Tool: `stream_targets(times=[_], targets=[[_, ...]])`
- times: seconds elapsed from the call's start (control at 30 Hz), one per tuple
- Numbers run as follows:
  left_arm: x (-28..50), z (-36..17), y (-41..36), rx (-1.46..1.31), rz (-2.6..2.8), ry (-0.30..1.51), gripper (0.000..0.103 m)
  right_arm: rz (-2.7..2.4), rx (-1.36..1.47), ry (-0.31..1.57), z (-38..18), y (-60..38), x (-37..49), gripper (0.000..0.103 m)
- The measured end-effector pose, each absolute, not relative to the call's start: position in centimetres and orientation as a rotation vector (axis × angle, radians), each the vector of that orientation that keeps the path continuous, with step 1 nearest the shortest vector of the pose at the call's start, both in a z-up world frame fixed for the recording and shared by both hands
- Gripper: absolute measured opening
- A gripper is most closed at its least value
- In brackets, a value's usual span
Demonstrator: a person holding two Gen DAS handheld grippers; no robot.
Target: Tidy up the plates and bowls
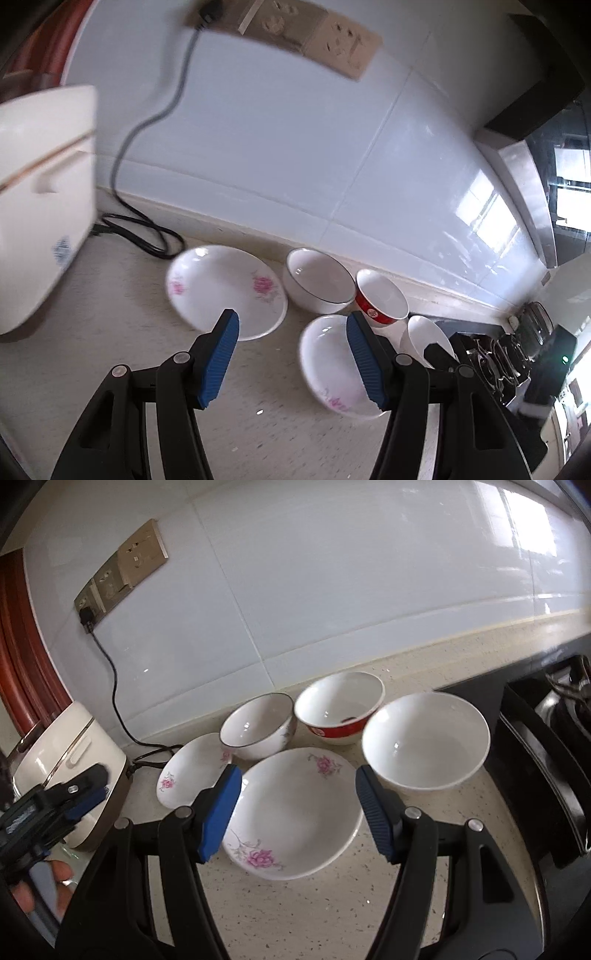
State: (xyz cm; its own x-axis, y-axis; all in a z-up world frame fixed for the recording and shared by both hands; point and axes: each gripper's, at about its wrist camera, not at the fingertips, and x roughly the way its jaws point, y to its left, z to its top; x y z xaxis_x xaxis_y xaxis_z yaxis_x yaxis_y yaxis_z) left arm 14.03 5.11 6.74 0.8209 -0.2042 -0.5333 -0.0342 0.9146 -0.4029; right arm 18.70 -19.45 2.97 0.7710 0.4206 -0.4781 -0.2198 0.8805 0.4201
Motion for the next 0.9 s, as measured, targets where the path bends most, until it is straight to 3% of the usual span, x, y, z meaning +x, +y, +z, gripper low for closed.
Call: stream_targets(times=[0.23,0.47,0.73,0.9], targets=[[17.5,3.4,3.0,-0.449,-0.194,0.697,0.06,0.443,0.48,0.727,0.5,-20.1,20.1,0.067],[19.7,-0.4,2.6,-0.539,-0.296,0.818,0.051,0.435,0.545,0.793,-1.0,-20.4,20.8,0.065],[21.4,-3.1,3.1,-0.594,-0.308,0.893,0.045,0.371,0.533,0.855,-3.1,-20.4,22.3,0.052],[22.0,-3.6,2.9,-0.605,-0.327,0.904,0.039,0.354,0.507,0.865,-3.6,-20.0,22.9,0.05]])
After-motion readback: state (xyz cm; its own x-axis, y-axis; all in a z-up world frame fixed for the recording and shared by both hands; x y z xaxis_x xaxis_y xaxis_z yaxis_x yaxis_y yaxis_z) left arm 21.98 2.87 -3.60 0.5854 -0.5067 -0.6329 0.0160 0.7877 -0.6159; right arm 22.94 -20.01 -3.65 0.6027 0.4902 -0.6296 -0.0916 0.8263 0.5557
